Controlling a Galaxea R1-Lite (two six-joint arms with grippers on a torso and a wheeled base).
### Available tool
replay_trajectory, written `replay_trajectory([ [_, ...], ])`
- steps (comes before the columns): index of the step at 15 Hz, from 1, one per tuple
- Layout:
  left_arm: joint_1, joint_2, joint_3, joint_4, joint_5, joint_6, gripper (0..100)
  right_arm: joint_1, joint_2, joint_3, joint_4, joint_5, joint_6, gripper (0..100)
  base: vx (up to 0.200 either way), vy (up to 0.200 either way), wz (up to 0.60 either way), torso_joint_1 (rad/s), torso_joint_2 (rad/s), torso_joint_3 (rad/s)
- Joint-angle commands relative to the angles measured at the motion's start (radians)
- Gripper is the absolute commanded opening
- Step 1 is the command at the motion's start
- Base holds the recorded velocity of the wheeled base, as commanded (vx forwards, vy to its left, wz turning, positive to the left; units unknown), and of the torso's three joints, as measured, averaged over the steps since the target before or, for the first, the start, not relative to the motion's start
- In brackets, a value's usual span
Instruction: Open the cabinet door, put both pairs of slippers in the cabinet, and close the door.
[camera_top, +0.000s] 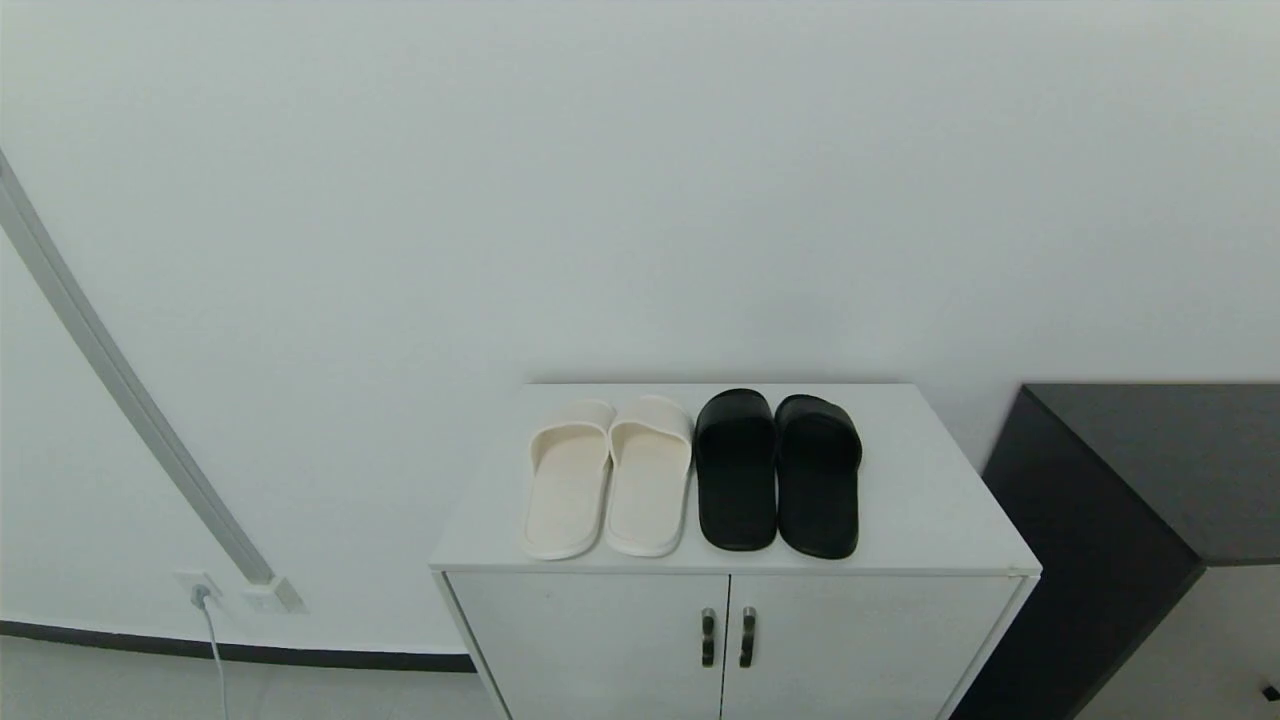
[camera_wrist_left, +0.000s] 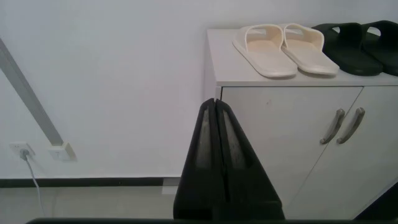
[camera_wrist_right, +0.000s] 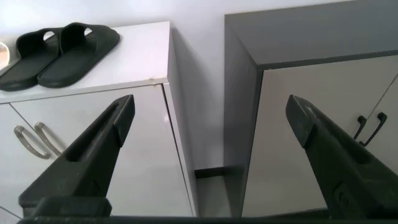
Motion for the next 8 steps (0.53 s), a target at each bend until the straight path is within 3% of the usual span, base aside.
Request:
replay_trajectory([
  [1,0.0,0.001,0.0,0.0,0.0,-0.001,0,0.0,0.001,0.0,-0.001,0.001,-0.001,100,0.0,0.0,0.0,0.0,0.0,0.0],
  [8,0.0,0.001,0.0,0.0,0.0,-0.003,0,0.0,0.001,-0.002,0.002,0.024,-0.046,100,0.0,0.0,0.0,0.0,0.0,0.0],
])
